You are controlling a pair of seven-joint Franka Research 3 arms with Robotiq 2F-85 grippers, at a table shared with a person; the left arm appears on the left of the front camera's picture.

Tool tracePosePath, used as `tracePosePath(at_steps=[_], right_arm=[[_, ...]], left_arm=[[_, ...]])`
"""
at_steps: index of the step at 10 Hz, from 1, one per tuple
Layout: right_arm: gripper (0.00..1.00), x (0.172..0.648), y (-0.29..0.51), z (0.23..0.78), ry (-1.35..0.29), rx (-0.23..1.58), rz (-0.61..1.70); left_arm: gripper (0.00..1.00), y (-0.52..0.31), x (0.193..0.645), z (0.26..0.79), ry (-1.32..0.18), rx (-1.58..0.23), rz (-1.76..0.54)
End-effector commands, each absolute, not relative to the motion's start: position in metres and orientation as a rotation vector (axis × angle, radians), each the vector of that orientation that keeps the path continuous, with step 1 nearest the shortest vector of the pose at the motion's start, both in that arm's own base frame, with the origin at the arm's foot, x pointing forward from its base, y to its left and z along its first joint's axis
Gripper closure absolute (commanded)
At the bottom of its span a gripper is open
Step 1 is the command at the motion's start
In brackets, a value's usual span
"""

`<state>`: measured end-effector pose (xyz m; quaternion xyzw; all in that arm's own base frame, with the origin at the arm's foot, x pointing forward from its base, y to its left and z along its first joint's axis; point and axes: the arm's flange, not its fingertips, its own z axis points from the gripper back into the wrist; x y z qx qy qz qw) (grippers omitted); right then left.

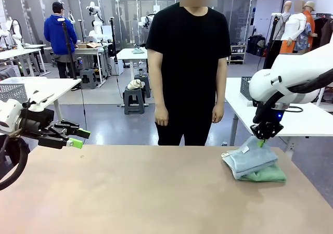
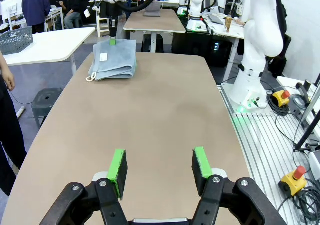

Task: Fold the towels and place them in the basket.
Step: Stack the folded Towel with hook on the right side of the table.

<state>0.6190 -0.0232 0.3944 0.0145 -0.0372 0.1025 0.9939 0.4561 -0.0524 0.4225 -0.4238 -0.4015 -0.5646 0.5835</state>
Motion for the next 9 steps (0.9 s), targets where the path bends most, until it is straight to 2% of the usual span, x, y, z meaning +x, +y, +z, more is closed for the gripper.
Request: tracePosePath(at_steps=[1, 2, 3, 4, 5, 6, 7, 8, 9], right_arm=[[0.9, 0.625, -0.025, 0.388, -0.039, -0.007, 0.216], [0.75, 0.625, -0.025, 0.386, -0.035, -0.011, 0.214], [0.7, 0.623, -0.026, 0.387, -0.039, -0.02, 0.21], [0.55, 0.622, -0.029, 0.394, -0.044, -0.025, 0.207], [0.5, 0.621, -0.032, 0.404, -0.058, -0.024, 0.205], [0.35, 0.622, -0.036, 0.418, -0.075, -0.031, 0.203], [0.3, 0.622, -0.04, 0.432, -0.091, -0.041, 0.201], [0.15, 0.62, -0.044, 0.455, -0.103, -0.042, 0.192], [0.15, 0.613, -0.041, 0.49, -0.079, -0.049, 0.165]], left_arm=[[0.33, -0.053, 0.456, 0.425, -0.95, -0.994, -1.311], [0.33, -0.053, 0.456, 0.425, -0.95, -0.994, -1.311], [0.33, -0.053, 0.456, 0.425, -0.95, -0.994, -1.311], [0.33, -0.053, 0.456, 0.425, -0.95, -0.994, -1.311], [0.33, -0.053, 0.456, 0.425, -0.95, -0.994, -1.311], [0.33, -0.053, 0.456, 0.425, -0.95, -0.994, -1.311], [0.33, -0.053, 0.456, 0.425, -0.95, -0.994, -1.311], [0.33, -0.053, 0.456, 0.425, -0.95, -0.994, -1.311], [0.33, -0.053, 0.456, 0.425, -0.95, -0.994, -1.311]])
